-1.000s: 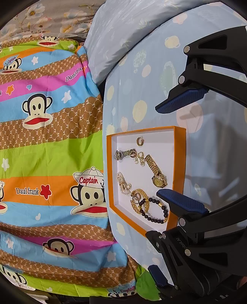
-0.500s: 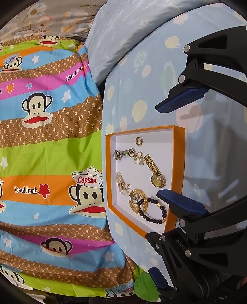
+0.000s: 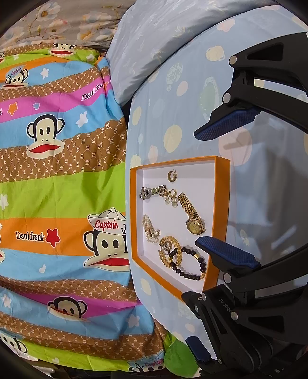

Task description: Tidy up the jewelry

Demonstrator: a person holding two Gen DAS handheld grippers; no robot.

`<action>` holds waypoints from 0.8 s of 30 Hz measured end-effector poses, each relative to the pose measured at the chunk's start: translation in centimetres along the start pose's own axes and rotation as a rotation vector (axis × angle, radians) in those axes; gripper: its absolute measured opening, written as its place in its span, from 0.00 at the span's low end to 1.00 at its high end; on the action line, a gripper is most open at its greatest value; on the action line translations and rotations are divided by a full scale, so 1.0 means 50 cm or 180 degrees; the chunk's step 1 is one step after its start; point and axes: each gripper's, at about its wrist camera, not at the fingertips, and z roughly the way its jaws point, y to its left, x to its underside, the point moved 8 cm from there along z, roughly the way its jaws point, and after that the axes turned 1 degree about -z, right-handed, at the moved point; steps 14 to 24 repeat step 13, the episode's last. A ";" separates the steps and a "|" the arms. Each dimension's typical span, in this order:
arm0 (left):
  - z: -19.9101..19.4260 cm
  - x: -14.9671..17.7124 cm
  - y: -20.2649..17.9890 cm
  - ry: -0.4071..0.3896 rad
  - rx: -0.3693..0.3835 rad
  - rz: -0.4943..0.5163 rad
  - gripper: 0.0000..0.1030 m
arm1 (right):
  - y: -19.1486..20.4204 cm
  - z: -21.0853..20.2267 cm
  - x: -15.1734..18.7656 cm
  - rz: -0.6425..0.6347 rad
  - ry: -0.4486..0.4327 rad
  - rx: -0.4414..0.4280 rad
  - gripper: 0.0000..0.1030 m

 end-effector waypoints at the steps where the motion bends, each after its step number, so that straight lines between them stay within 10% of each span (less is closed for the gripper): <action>1: 0.000 0.000 0.000 -0.0004 -0.0008 0.0001 0.84 | -0.001 0.001 0.001 -0.0003 0.0001 0.0006 0.80; 24: 0.002 -0.004 0.000 -0.0003 -0.0038 0.0060 0.84 | -0.003 -0.001 0.002 -0.0019 -0.0001 0.0076 0.83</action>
